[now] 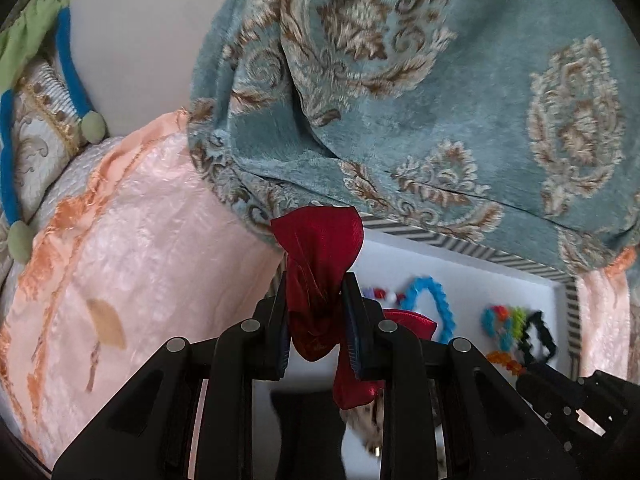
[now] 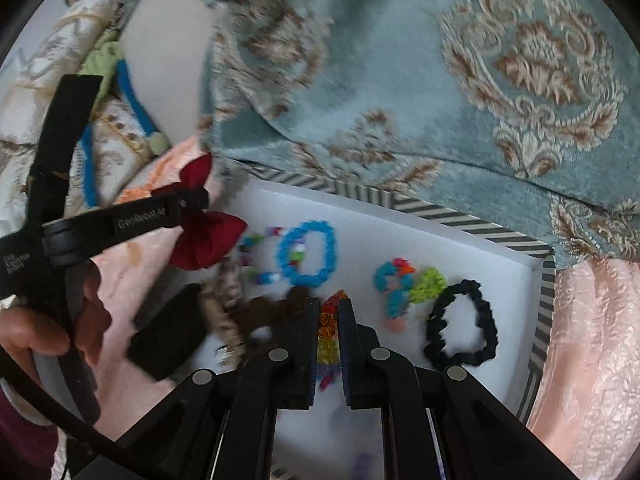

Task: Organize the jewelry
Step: 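Carry red bow into the tray with left tool while right tool carries orange bracelet there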

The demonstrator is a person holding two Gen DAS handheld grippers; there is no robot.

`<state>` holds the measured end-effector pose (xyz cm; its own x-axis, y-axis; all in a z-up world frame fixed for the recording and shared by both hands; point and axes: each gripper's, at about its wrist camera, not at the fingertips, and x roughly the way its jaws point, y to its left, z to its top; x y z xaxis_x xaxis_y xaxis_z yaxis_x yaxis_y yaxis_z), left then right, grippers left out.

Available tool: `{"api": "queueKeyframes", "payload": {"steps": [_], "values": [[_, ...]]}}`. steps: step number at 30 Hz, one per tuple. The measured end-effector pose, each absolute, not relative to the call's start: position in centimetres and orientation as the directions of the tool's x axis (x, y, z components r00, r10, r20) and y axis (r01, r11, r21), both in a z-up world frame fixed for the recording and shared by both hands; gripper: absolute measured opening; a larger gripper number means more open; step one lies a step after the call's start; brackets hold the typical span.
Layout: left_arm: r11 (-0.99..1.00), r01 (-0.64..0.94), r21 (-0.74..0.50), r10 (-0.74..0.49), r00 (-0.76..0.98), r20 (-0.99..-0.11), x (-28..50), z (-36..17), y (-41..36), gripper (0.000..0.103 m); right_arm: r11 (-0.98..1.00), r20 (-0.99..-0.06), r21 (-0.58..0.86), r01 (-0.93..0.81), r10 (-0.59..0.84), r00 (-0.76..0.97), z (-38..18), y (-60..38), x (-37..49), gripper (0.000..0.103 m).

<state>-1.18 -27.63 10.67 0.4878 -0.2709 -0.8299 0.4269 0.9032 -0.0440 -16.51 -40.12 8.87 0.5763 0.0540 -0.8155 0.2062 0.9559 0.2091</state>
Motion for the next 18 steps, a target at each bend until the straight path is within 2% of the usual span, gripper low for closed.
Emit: {"api": "queueKeyframes", "payload": {"steps": [8, 10, 12, 18], "values": [[0.913, 0.408, -0.002, -0.206, 0.457, -0.865, 1.6, 6.9, -29.1, 0.023, 0.954, -0.849, 0.152, 0.260, -0.009, 0.528, 6.1, -42.4, -15.0, 0.009], [0.914, 0.406, -0.009, -0.211, 0.456, -0.865, 1.7, 6.6, -29.0, 0.027, 0.950, -0.852, 0.155, 0.272, -0.012, 0.524, 5.8, -42.6, -15.0, 0.009], [0.911, 0.412, -0.034, -0.231, 0.440, -0.868, 1.8, 6.4, -28.8, 0.036, 0.945, -0.849, 0.167, 0.281, -0.006, 0.528, 5.8, -42.7, -15.2, 0.011], [0.899, 0.437, -0.031, -0.250, 0.454, -0.855, 0.8, 7.2, -28.7, 0.057, 0.944, -0.838, 0.182, 0.276, 0.002, 0.546, 6.7, -41.5, -16.6, 0.024]]}}
